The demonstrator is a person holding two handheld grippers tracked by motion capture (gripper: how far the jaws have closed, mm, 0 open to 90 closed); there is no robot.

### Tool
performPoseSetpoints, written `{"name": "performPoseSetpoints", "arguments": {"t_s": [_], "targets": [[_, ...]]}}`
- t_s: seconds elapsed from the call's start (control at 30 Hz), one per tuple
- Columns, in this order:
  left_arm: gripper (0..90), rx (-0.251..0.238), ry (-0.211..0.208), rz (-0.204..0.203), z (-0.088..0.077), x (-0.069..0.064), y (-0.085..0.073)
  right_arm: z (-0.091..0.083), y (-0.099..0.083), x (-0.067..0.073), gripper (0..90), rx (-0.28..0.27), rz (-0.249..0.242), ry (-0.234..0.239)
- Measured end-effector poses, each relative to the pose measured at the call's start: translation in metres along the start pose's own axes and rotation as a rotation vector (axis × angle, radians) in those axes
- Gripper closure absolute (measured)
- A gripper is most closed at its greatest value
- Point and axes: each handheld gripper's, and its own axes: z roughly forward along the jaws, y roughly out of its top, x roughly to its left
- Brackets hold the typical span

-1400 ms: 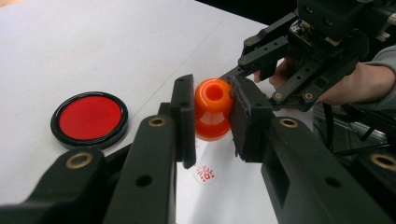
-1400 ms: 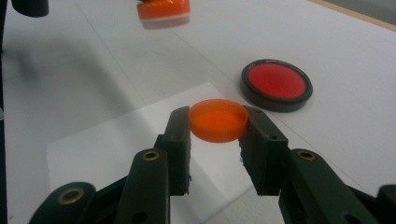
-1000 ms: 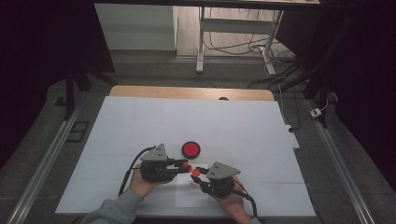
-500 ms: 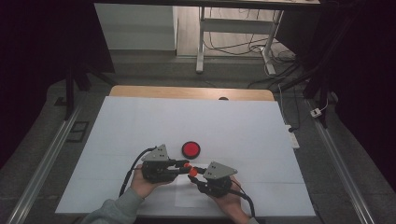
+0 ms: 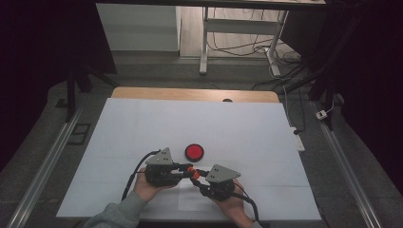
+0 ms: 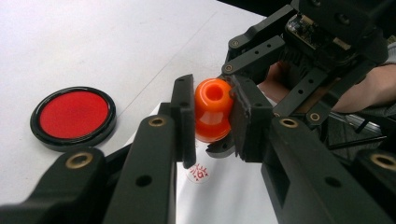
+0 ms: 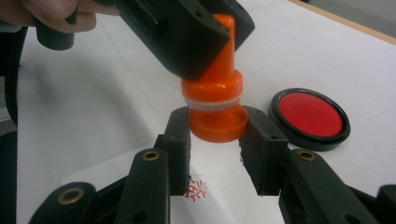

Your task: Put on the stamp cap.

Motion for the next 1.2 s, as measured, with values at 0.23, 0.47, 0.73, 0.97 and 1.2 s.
{"name": "performPoseSetpoints", "arguments": {"t_s": [0.23,0.47,0.73,0.97,1.2], "targets": [[72.1,0.002,-0.002,0.000,0.0017,-0.0005,-0.0005,0.0001,0.0006,0.0009,63.2,-0.003,0.001,-0.003],[72.1,0.005,-0.006,0.002,0.0029,-0.0009,-0.0009,0.0004,0.0006,0.0011,63.2,-0.004,-0.004,-0.001],[72.1,0.004,-0.006,0.002,0.0032,-0.0010,-0.0008,0.0003,0.0003,0.0012,63.2,-0.004,-0.002,-0.001],[72.1,0.003,-0.003,0.003,0.0031,-0.0006,-0.0010,0.0002,0.0000,0.0014,63.2,-0.008,-0.003,0.004],[72.1,0.003,-0.006,0.001,0.0046,-0.0008,-0.0015,-0.0002,0.0000,0.0010,63.2,-0.015,0.001,0.012]]}}
